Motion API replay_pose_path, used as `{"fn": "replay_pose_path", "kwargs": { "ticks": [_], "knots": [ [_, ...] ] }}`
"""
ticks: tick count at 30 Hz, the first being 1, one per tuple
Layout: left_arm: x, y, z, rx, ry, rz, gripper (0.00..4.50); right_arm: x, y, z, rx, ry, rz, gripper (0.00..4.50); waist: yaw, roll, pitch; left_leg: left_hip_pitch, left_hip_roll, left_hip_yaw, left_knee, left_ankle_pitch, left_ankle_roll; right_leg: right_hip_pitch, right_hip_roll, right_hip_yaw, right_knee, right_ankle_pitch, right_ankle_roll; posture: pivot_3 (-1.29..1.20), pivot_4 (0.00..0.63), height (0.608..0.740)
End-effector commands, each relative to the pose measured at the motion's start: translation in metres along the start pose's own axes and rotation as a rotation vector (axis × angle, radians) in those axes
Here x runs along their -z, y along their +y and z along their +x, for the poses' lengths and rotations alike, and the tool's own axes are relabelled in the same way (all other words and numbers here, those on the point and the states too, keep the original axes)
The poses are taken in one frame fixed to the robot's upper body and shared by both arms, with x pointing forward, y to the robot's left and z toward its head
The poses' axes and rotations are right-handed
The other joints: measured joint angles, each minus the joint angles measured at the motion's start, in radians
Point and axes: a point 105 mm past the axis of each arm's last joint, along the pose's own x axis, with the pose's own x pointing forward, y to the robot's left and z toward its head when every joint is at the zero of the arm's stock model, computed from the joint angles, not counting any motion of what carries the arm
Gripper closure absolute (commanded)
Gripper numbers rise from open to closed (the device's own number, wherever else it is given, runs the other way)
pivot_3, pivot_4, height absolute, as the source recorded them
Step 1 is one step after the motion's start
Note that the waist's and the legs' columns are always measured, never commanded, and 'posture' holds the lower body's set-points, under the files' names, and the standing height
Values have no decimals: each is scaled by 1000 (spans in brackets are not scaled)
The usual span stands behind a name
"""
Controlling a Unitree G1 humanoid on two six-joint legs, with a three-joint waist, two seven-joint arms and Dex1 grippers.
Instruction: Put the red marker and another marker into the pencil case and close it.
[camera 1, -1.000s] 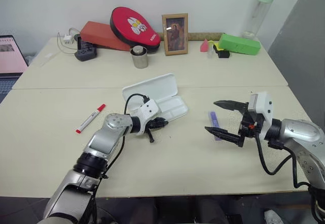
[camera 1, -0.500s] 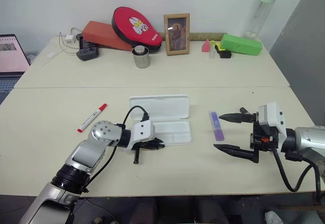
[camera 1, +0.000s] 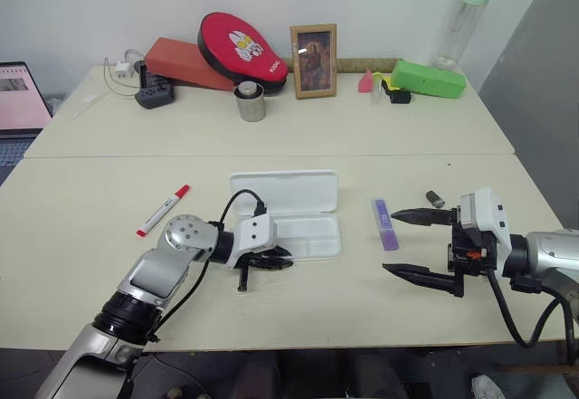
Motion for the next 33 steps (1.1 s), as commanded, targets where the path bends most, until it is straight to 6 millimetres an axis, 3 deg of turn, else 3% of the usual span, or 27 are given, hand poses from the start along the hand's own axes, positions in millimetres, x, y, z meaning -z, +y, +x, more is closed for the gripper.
{"fn": "replay_pose_path", "kwargs": {
  "ticks": [1,8,11,16,21,24,26,30,33],
  "knots": [
    [-23,-6,-7,10,-105,-23,3144,-7,0,-2,-3,-19,-39,0,-1,0,0,0,0,0,0,0,0,0,0,0,0,0,0,0,150,740],
    [-55,-7,-30,-48,-208,-52,1672,-7,0,-2,-2,-22,-37,0,-2,0,0,0,0,0,1,0,0,0,0,0,0,0,0,0,150,740],
    [-68,0,-52,-149,-255,-71,988,-8,1,-1,-7,-26,-35,0,-2,0,0,0,1,-1,1,0,0,0,0,0,0,0,0,0,150,740],
    [-63,7,-83,-299,-264,-160,69,-12,1,1,-11,-43,-36,0,-2,0,0,0,1,-1,1,0,0,0,0,1,0,0,0,0,150,740],
    [-25,26,-122,-543,-221,-295,69,-26,-1,9,-27,-114,-44,0,-4,0,0,0,1,0,0,0,0,0,1,1,0,0,0,0,150,740],
    [-11,33,-133,-624,-206,-337,69,-30,-3,13,-34,-128,-31,0,-1,0,0,1,1,-1,0,0,0,0,1,1,0,0,0,0,150,740],
    [-16,34,-136,-643,-243,-333,69,-26,-17,13,24,-120,-20,0,0,-1,0,0,1,0,0,0,0,0,1,1,-1,0,0,0,150,740],
    [-33,24,-131,-584,-309,-289,69,3,-42,9,147,19,46,0,5,-1,1,-1,0,-1,1,0,0,0,-1,2,-1,0,0,0,150,740],
    [-13,33,-153,-685,-234,-314,69,2,-39,13,138,9,47,0,4,0,1,-1,0,-1,1,0,0,-1,-2,2,-1,0,0,0,150,740]
  ]
}}
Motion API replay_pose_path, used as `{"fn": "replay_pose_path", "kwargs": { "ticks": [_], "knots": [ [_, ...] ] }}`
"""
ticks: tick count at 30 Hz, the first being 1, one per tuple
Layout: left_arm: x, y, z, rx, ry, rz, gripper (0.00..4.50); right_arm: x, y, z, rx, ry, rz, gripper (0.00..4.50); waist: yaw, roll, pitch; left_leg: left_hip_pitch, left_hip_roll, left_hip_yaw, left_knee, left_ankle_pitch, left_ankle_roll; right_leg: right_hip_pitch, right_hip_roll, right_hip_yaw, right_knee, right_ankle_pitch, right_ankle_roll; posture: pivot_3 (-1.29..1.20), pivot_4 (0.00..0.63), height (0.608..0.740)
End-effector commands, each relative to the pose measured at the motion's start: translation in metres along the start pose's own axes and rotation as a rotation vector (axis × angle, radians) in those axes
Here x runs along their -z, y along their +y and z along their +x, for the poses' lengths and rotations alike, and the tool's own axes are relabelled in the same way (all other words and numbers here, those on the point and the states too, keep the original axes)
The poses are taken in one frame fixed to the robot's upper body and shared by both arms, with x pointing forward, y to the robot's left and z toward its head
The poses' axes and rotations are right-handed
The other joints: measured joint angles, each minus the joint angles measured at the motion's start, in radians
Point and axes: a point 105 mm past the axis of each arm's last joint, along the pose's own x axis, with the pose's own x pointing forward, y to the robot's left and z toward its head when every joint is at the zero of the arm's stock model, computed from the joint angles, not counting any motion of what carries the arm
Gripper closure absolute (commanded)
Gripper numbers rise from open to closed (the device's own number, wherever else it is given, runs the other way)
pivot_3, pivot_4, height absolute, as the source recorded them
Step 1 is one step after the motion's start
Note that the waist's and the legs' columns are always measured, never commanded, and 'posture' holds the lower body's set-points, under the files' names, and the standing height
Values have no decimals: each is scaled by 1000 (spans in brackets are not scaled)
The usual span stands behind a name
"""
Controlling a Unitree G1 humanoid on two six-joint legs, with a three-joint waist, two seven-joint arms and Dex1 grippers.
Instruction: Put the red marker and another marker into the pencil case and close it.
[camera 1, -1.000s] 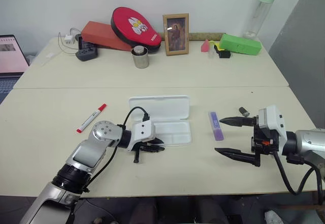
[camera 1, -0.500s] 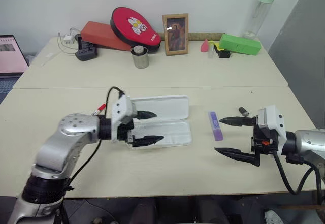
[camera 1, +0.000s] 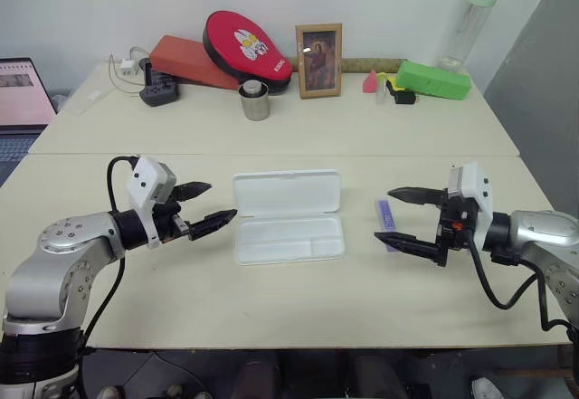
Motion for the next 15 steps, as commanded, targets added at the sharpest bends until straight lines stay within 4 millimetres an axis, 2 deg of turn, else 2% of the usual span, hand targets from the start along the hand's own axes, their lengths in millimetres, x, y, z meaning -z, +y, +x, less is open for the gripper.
{"fn": "replay_pose_path", "kwargs": {
  "ticks": [1,3,5,9,15],
  "knots": [
    [-2,32,-24,-147,28,50,69,-9,4,2,-1,-17,-39,0,-3,0,0,0,0,0,0,0,0,-1,0,0,0,0,0,0,150,740],
    [9,52,-32,-234,67,34,69,-11,8,3,-21,-26,-44,0,-9,0,0,1,2,0,-1,0,0,-1,0,0,1,0,-1,0,150,740],
    [18,64,-36,-276,98,32,69,-18,16,2,-59,-61,-56,0,-9,1,0,3,2,1,-2,0,0,-1,1,-1,1,0,-1,0,150,740],
    [26,77,-35,-298,94,-14,69,-30,25,0,-97,-106,-78,0,-6,0,0,1,1,1,-2,0,0,-1,3,-2,1,0,-1,0,150,740],
    [70,111,-38,-422,240,-77,69,-41,37,0,-144,-139,-113,0,-4,0,0,1,0,1,-1,0,0,-1,2,-2,1,0,-1,0,150,740]
  ]
}}
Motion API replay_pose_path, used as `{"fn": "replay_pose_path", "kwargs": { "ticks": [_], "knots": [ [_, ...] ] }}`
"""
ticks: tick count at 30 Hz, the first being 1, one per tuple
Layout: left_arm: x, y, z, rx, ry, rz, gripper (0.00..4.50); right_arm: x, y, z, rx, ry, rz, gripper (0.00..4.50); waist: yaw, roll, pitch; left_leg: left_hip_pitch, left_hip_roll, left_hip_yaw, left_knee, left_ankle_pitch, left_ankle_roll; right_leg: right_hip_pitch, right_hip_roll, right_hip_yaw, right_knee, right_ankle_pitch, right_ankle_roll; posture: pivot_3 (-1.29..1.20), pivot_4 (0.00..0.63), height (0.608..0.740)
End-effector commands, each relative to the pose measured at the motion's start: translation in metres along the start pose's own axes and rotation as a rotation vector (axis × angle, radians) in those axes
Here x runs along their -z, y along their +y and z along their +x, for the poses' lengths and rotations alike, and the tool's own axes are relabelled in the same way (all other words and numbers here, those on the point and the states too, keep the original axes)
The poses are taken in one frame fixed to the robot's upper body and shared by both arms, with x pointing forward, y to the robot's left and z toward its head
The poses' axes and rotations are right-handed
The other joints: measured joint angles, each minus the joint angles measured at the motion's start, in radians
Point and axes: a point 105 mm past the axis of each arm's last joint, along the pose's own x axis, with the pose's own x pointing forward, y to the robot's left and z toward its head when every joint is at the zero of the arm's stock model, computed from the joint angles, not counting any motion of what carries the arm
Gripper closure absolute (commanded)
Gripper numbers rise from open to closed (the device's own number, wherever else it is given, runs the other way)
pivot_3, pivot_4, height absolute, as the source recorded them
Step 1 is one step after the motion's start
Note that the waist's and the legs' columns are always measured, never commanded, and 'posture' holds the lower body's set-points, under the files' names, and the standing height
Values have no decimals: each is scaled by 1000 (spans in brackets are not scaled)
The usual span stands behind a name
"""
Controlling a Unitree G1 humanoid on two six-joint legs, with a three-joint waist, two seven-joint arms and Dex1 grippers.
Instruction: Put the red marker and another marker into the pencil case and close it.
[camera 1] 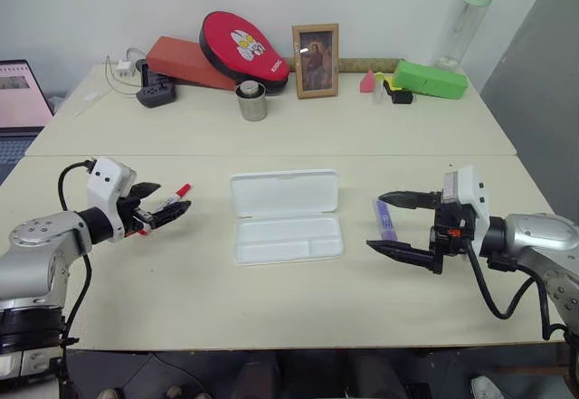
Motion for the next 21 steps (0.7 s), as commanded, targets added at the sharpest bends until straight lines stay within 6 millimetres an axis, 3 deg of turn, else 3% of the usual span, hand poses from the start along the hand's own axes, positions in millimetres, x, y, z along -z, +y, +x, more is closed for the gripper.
{"fn": "replay_pose_path", "kwargs": {
  "ticks": [1,10,11,21],
  "knots": [
    [17,16,7,-63,77,-4,69,-19,7,-2,-18,-48,-67,0,0,0,0,0,0,0,0,0,0,0,0,0,0,0,0,0,150,740],
    [42,13,23,-41,208,-37,69,-20,7,-2,-7,-59,-71,0,-1,0,-1,0,0,0,0,0,0,0,0,0,1,0,0,0,150,740],
    [43,12,23,-36,215,-36,422,-20,6,-2,-5,-61,-73,0,-2,0,-1,0,0,0,0,0,0,0,0,0,1,0,0,0,150,740],
    [50,6,20,-14,228,-62,2390,-21,5,-1,-6,-70,-77,0,-3,2,-2,1,0,0,0,0,0,0,-1,1,1,0,0,0,150,740]
  ]
}}
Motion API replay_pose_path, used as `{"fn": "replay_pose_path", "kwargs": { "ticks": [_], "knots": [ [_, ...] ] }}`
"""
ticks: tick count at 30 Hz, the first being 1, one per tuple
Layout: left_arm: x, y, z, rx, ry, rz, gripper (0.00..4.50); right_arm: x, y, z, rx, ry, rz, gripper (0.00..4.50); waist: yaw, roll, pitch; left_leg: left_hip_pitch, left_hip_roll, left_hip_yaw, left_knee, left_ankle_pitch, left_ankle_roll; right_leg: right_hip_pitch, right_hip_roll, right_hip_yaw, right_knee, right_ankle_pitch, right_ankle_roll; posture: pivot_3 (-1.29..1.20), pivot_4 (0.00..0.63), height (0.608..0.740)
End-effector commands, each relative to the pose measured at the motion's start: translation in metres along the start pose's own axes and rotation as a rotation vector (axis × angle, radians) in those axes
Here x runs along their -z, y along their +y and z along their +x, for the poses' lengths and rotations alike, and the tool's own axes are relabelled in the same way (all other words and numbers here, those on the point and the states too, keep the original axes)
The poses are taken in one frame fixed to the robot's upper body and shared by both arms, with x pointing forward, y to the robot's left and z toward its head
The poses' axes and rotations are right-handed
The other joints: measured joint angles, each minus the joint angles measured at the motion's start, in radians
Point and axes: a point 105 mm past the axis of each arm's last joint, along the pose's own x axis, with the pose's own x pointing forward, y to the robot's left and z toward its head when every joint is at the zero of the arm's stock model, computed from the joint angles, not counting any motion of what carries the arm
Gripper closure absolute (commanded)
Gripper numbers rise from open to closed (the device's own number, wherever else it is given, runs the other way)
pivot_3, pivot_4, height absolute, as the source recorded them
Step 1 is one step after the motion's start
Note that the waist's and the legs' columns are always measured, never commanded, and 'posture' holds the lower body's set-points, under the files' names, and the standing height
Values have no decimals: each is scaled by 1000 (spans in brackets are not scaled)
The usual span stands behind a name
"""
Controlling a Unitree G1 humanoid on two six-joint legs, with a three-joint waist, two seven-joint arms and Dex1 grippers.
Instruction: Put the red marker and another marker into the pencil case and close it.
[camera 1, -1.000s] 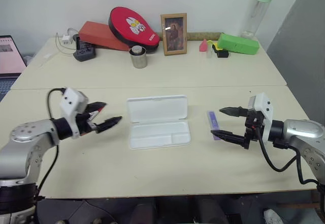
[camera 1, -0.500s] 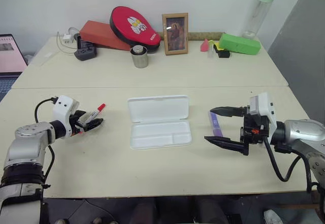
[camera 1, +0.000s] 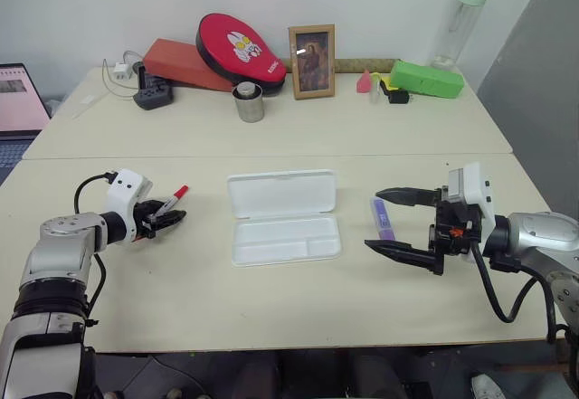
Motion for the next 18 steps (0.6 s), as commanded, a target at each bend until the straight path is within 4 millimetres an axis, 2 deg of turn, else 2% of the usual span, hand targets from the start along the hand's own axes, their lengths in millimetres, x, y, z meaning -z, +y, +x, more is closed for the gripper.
{"fn": "replay_pose_path", "kwargs": {
  "ticks": [1,9,13,16,18],
  "knots": [
    [17,-4,1,3,55,-25,2537,-13,2,0,-8,-41,-58,0,-1,0,0,0,0,0,0,0,0,0,0,0,0,0,0,0,150,740],
    [24,-7,-7,4,56,-33,4027,-13,-1,-1,-9,-44,-63,0,-4,0,0,1,0,1,0,0,0,0,-1,1,0,0,0,0,150,740],
    [20,-13,-16,29,46,-16,4083,-14,-1,-2,-11,-45,-65,0,-6,0,0,1,1,1,0,0,0,0,-2,2,0,0,0,0,150,740],
    [5,-23,-31,73,17,66,4083,-16,-2,-4,-10,-40,-76,0,-7,0,0,1,1,1,0,0,0,0,-2,1,0,0,0,0,150,740],
    [-5,-43,-44,176,1,196,4083,-18,-2,-6,-11,-41,-80,0,-4,0,0,1,1,1,-1,0,0,-1,-2,2,-1,0,0,0,150,740]
  ]
}}
